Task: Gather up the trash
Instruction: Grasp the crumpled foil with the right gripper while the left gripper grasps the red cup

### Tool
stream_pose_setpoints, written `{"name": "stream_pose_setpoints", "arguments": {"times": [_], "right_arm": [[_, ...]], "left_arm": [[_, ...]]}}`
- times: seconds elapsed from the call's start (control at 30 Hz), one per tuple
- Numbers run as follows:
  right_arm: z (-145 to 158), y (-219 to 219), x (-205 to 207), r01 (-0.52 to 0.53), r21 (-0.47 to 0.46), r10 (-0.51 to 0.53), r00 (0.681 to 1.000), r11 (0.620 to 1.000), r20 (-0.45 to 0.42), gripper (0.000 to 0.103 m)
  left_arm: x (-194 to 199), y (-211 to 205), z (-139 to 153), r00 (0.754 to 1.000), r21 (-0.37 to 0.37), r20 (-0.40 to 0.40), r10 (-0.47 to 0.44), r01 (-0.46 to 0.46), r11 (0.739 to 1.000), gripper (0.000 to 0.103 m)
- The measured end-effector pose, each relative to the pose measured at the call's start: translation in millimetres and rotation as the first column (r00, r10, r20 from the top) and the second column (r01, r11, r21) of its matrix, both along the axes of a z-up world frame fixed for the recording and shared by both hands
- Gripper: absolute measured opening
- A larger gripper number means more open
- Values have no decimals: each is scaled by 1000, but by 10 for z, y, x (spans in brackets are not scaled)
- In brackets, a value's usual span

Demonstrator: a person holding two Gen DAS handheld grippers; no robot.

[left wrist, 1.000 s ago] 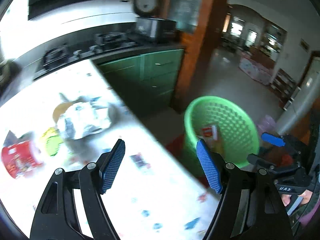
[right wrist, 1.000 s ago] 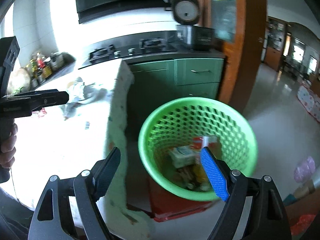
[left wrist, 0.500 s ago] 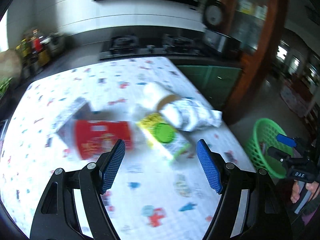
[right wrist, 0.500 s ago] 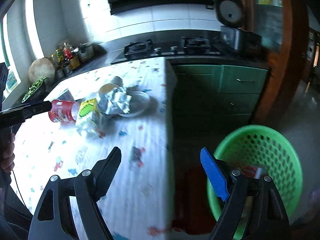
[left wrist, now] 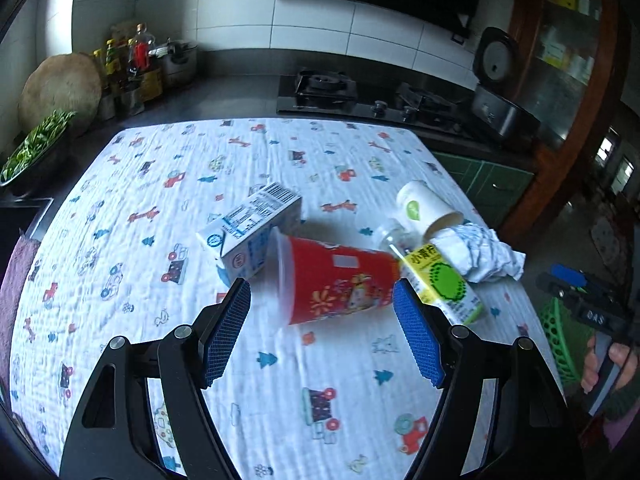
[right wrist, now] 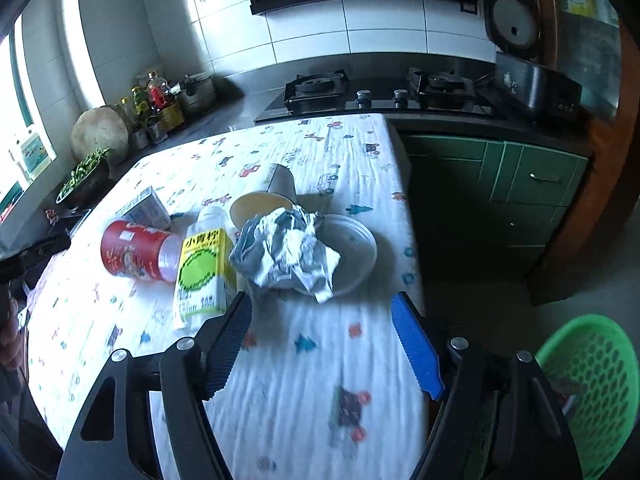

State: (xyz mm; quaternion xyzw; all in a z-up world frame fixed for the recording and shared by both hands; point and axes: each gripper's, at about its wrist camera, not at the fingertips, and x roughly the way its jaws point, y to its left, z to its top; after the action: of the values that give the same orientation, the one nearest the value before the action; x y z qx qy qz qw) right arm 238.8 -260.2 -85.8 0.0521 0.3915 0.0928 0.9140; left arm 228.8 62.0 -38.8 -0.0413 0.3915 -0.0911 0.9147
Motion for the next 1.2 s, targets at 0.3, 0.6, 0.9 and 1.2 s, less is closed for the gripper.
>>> {"name": "stream_pose_setpoints", "arguments": {"times": [0.3, 0.6, 0.9, 1.2], "right_arm": [[-138, 82, 448, 8, 29, -7, 1000, 1000, -31, 67], [-282, 130, 644, -7, 66, 12, 997, 998, -76, 54], [-286, 213, 628, -41, 86, 47, 996, 995, -73, 22], [-132, 249, 384, -43, 50, 44, 999, 998, -19, 17]], "left_arm": [[234, 59, -215, 998, -44, -51, -27, 25, 999, 73], [398, 55, -355, 994, -79, -75, -75, 69, 994, 71], [452, 22, -477, 985, -151, -102, -142, 126, 981, 39], [340, -40, -435, 983, -158, -70, -168, 155, 975, 17]]}}
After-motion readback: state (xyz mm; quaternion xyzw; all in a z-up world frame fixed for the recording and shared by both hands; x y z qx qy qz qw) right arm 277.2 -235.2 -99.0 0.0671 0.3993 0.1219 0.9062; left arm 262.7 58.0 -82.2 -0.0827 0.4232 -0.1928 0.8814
